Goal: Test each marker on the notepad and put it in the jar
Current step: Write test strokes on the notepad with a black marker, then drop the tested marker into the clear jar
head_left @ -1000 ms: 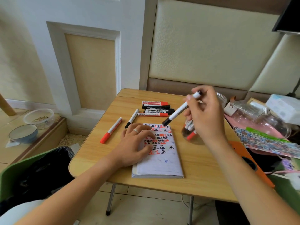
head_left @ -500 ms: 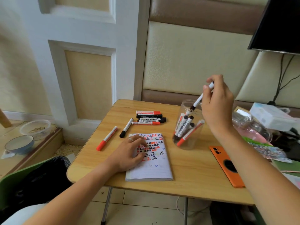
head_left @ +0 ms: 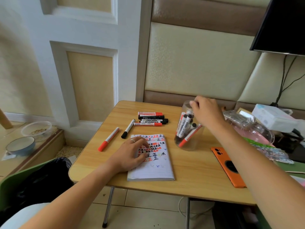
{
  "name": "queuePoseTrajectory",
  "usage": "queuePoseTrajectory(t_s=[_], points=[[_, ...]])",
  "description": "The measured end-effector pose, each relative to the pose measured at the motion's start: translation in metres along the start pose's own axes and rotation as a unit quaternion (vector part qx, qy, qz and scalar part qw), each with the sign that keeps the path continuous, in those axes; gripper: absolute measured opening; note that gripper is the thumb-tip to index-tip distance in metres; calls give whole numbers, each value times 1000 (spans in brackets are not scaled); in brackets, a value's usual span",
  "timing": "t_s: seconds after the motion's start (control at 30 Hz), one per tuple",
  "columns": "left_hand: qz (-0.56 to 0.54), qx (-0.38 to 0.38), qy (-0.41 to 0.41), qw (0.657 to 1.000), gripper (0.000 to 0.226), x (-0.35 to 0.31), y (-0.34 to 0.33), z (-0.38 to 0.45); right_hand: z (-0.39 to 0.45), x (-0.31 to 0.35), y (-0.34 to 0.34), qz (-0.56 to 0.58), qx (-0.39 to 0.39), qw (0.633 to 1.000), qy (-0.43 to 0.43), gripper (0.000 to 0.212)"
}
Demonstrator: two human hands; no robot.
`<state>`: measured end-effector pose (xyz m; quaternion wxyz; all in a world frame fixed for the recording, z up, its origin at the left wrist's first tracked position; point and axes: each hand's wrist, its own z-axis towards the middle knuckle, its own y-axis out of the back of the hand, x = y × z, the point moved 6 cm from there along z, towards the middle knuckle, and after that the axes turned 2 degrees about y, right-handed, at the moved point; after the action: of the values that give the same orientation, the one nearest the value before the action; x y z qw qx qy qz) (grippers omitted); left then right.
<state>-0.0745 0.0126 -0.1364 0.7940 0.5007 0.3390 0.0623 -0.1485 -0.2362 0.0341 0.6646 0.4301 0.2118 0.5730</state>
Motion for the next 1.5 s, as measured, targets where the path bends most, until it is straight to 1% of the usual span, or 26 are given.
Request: queuePoseTrajectory(t_s=[0.03,0.1,0.17,0.23,0.33,0.4,0.47,0.5,0.53,0.57,0.63,0.67,0.73,0.83,0.97,1.07,1.17,1.27,1.33,1.5], points=[[0,1,0,1000,28,0,0,0,-1,0,-8,-21,45,999,3,42],[-2,5,6,1000,27,1,-1,1,-6,6,-17,-63,100,993,16,56],[-20,9,22,1000,25,5,-1,2,-7,9,-23,-98,111,989,26,65],[-62,1,44,997,29,8,1,3,-7,7,-25,-107,96,989,26,60],[-98,-20,68,993,37,12,6,5,-7,5,-23,-90,51,994,19,44],[-95,-28,76,992,32,14,7,6,-6,12,-19,-72,-15,997,30,34],[-74,-33,83,993,19,18,6,7,-9,26,-12,-48,-111,990,78,24],[-62,-34,85,994,16,19,6,8,-11,34,-10,-39,-149,982,107,19],[-55,-34,85,994,16,20,5,8,-13,44,-10,-29,-169,976,132,14],[-52,-36,85,994,17,19,4,9,-14,53,-13,-17,-173,973,154,9],[-50,-47,79,995,21,18,4,10,-13,69,-24,12,-156,970,186,3],[-44,-48,75,995,27,17,3,11,-12,75,-33,26,-137,970,197,4],[-15,-31,75,997,45,16,-1,12,-9,84,-59,53,-74,974,206,5],[25,-9,87,996,60,16,-6,12,-5,87,-108,68,28,980,183,10],[34,0,98,995,64,17,-7,13,5,78,-161,29,104,985,138,21],[37,2,98,995,64,17,-8,13,15,72,-182,-1,127,984,127,24],[37,2,99,994,65,18,-9,14,22,70,-194,-14,133,983,125,18],[40,0,95,995,58,19,-10,15,26,71,-202,-21,141,981,132,12],[39,-1,93,995,54,19,-9,14,26,73,-205,-25,148,978,142,12],[38,1,91,995,56,19,-10,14,25,73,-205,-38,183,972,143,18]])
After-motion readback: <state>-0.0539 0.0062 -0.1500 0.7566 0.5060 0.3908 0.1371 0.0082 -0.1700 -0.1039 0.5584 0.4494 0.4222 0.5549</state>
